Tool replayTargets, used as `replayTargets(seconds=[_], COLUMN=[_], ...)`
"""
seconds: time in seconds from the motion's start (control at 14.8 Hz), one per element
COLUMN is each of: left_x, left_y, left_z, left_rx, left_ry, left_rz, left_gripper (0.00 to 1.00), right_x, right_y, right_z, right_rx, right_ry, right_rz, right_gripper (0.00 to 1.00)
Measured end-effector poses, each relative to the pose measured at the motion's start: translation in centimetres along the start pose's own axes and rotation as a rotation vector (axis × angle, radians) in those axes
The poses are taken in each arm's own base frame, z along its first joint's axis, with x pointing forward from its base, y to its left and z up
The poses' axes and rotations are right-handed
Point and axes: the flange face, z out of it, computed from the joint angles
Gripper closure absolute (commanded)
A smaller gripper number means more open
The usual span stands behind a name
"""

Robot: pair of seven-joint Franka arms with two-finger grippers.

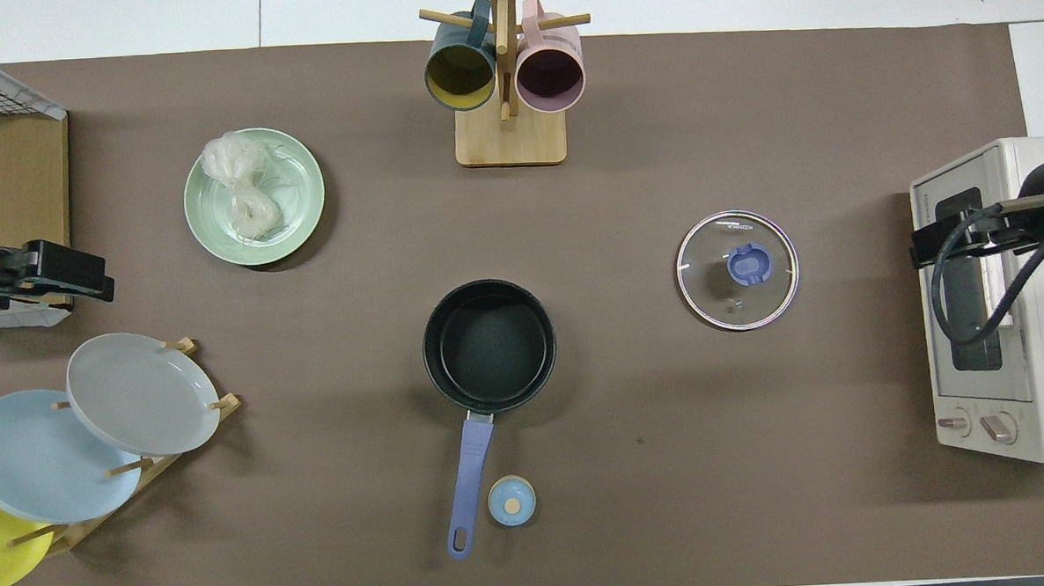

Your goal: Transfer vermicelli from plate to pot

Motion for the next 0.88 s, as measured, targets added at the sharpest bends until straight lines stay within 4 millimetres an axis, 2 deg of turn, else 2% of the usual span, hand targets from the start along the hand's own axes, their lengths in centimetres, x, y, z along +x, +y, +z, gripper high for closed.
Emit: replayTargets(seconds=[0.47,0.74,0.88], left_x=[0.0,0.2,0.7], left_y=[0.0,0.0,0.0], left_z=[0.0,-0.2,-0.1], left_rx=[0.0,-0.001,-0.004], left_ry=[0.0,0.02,0.04], left_rz=[0.0,-0.007,-0.018], left_gripper=[0.0,0.0,0.0], right_x=[0.1,1.4,1.8], right_y=[-0.1,-1.4,-3.4], right_z=[0.4,3.1,5.2], right_rx=[0.0,-0.005,-0.003], right_ry=[0.0,0.081,0.087], right_rz=[-0.001,-0.027,-0.062], right_gripper=[0.0,0.0,0.0])
